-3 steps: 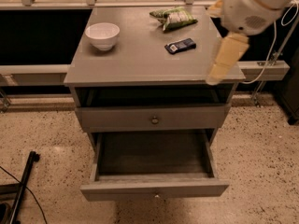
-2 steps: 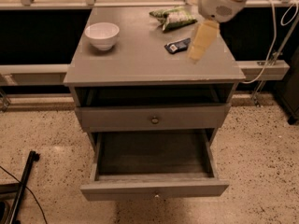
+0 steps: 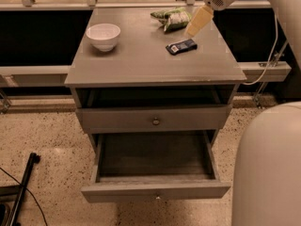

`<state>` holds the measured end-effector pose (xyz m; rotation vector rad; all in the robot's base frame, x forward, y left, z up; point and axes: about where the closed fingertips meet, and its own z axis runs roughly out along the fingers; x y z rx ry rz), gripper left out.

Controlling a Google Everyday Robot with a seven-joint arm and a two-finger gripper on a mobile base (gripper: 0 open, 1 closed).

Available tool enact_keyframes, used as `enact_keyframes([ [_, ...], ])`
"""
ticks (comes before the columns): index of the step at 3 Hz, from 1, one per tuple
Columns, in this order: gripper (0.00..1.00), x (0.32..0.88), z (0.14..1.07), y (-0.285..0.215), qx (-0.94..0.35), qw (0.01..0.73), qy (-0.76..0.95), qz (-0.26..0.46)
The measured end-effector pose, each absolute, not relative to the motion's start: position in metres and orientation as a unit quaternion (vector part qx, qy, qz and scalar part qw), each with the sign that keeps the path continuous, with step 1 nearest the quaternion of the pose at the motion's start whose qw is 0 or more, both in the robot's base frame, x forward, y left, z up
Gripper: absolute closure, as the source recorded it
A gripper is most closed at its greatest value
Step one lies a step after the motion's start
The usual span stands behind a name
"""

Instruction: Place green jalapeno chip bag into middle drawer

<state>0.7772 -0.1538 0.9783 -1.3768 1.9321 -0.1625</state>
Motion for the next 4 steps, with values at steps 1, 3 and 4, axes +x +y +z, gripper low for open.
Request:
enact_keyframes([
  [1, 0.0, 0.796, 0.975, -0.188, -0.497, 0.397, 0.77, -0.045],
  [3, 0.0, 0.81, 0.977, -0.185, -0.485, 0.413, 0.769, -0.043],
  [4, 0.0, 0.84, 0.964, -0.178, -0.455, 0.443, 0.772, -0.033],
])
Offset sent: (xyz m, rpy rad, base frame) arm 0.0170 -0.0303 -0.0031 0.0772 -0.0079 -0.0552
